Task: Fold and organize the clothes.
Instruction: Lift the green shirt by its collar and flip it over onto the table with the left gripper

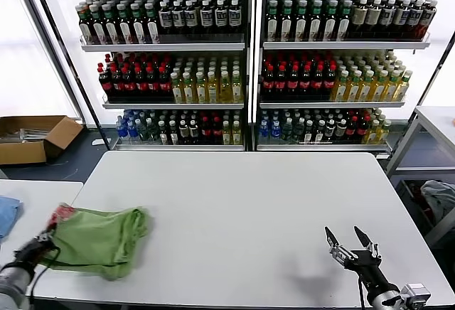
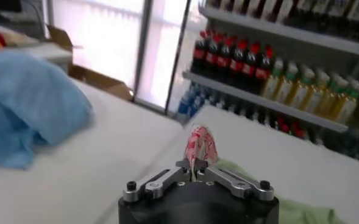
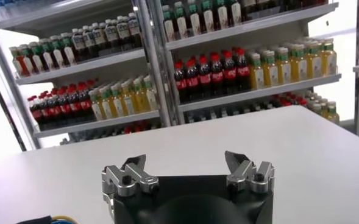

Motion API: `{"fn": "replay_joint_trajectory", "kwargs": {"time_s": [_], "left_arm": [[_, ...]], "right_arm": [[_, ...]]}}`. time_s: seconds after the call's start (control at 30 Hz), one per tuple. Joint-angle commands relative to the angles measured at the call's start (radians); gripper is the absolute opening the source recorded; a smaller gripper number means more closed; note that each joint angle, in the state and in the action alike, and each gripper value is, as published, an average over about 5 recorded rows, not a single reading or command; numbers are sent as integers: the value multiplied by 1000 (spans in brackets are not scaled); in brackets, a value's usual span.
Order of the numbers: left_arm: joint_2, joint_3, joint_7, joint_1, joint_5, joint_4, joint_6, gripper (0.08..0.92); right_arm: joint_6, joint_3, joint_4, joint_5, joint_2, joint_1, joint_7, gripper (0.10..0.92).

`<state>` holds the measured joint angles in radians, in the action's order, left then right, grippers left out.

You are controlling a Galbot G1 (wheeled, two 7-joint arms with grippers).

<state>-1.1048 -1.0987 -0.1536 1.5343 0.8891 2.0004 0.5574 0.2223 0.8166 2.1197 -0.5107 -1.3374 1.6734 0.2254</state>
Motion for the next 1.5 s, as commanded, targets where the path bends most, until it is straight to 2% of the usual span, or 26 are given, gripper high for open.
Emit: {"fn": "replay_joint_trajectory", "kwargs": {"time_s": [0.03, 0.2, 0.43, 0.53, 0.77, 0.9, 1.03, 1.23, 1.5], "left_arm": [[148, -163, -14, 9, 58, 105, 19, 107], [65, -42, -17, 4, -3, 249, 20, 107], [-44, 121, -82, 22, -17, 380, 21, 107], [-97, 258, -104, 26, -67, 403, 20, 107], [-200, 612, -223, 3, -120, 456, 20, 107], [-242, 812, -242, -6, -171, 372, 20, 107], [-283, 914, -281, -67, -152, 241, 19, 107], [-344, 973, -285, -183, -132, 81, 19, 107], [-381, 1001, -263, -273, -141, -21, 0, 126]], "right_arm": [[0, -1, 16, -12, -4, 3, -1, 823], [-1, 15, 25, -12, -2, 16, -1, 823], [4, 48, 44, -13, 6, 40, -3, 823], [13, 40, 53, -9, 7, 32, -6, 823], [38, 17, 82, 6, 5, 11, -16, 823], [40, 22, 93, 11, 3, 23, -16, 823], [42, 32, 102, 13, -2, 36, -16, 823], [49, 31, 113, 23, -8, 47, -17, 823], [88, -44, 130, 46, 11, 30, -35, 823]]}}
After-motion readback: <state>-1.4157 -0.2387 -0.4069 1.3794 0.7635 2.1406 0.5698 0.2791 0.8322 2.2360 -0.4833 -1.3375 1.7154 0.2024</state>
